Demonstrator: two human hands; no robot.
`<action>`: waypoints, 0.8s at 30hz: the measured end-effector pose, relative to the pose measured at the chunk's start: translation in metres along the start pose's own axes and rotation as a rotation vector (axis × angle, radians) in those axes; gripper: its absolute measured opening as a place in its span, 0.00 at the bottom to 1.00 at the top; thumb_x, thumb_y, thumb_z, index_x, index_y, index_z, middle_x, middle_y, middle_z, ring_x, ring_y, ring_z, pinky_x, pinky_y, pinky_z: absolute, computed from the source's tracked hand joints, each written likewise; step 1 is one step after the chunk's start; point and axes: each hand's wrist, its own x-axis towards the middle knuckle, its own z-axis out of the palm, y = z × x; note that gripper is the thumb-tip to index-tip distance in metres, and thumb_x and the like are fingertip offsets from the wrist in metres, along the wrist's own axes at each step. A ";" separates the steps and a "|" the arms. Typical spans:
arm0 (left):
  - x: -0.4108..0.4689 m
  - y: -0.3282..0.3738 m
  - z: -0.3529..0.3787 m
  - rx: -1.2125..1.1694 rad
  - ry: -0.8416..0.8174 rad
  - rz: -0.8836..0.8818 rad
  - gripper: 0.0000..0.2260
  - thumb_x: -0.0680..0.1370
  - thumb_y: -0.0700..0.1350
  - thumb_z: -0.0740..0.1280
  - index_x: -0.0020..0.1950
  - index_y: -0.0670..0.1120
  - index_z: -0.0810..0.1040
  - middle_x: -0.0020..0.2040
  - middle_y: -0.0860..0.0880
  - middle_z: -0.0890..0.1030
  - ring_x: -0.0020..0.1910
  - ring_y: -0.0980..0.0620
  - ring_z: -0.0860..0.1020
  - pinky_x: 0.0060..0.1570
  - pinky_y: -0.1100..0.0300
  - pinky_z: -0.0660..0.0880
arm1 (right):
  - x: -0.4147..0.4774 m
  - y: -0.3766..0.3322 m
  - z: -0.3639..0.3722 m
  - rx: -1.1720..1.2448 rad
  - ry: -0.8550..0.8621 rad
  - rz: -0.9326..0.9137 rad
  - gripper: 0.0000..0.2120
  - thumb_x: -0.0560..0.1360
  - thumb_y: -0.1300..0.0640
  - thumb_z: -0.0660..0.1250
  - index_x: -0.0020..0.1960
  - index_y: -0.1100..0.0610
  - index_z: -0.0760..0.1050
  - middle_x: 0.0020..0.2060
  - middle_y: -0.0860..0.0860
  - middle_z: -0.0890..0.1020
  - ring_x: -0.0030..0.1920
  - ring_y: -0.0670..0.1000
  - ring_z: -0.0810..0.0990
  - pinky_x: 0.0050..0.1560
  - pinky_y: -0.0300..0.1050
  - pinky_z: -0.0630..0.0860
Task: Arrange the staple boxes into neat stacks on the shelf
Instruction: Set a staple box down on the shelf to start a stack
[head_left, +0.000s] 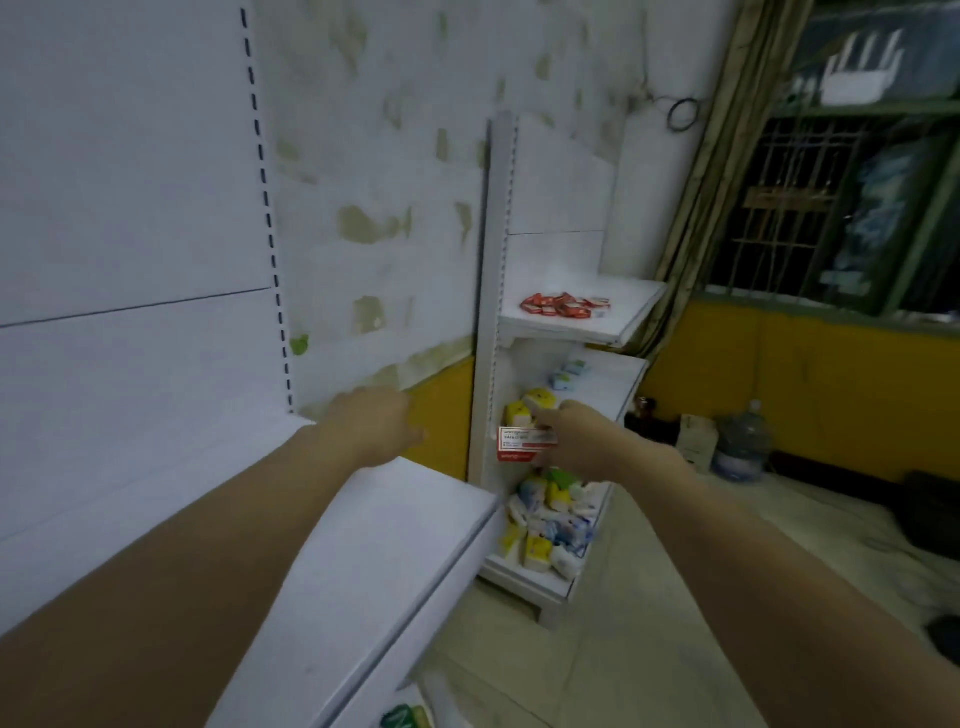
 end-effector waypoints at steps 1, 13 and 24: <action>0.011 0.013 0.000 0.003 0.004 0.016 0.22 0.78 0.57 0.59 0.68 0.46 0.70 0.64 0.45 0.74 0.61 0.45 0.73 0.53 0.54 0.70 | -0.002 0.017 -0.003 0.008 0.004 0.032 0.22 0.77 0.51 0.64 0.68 0.57 0.66 0.61 0.57 0.70 0.57 0.56 0.72 0.50 0.42 0.67; 0.147 0.211 0.001 -0.086 0.051 0.223 0.22 0.77 0.57 0.60 0.66 0.45 0.72 0.65 0.43 0.74 0.62 0.45 0.73 0.56 0.54 0.72 | -0.021 0.242 -0.048 -0.062 0.068 0.377 0.20 0.77 0.49 0.63 0.66 0.56 0.68 0.59 0.56 0.70 0.54 0.54 0.71 0.50 0.43 0.67; 0.269 0.366 0.017 -0.088 0.026 0.389 0.24 0.79 0.57 0.59 0.70 0.45 0.68 0.68 0.44 0.71 0.65 0.46 0.71 0.61 0.53 0.70 | 0.001 0.414 -0.062 0.029 0.186 0.525 0.17 0.74 0.53 0.68 0.61 0.55 0.72 0.53 0.52 0.74 0.48 0.48 0.69 0.46 0.40 0.66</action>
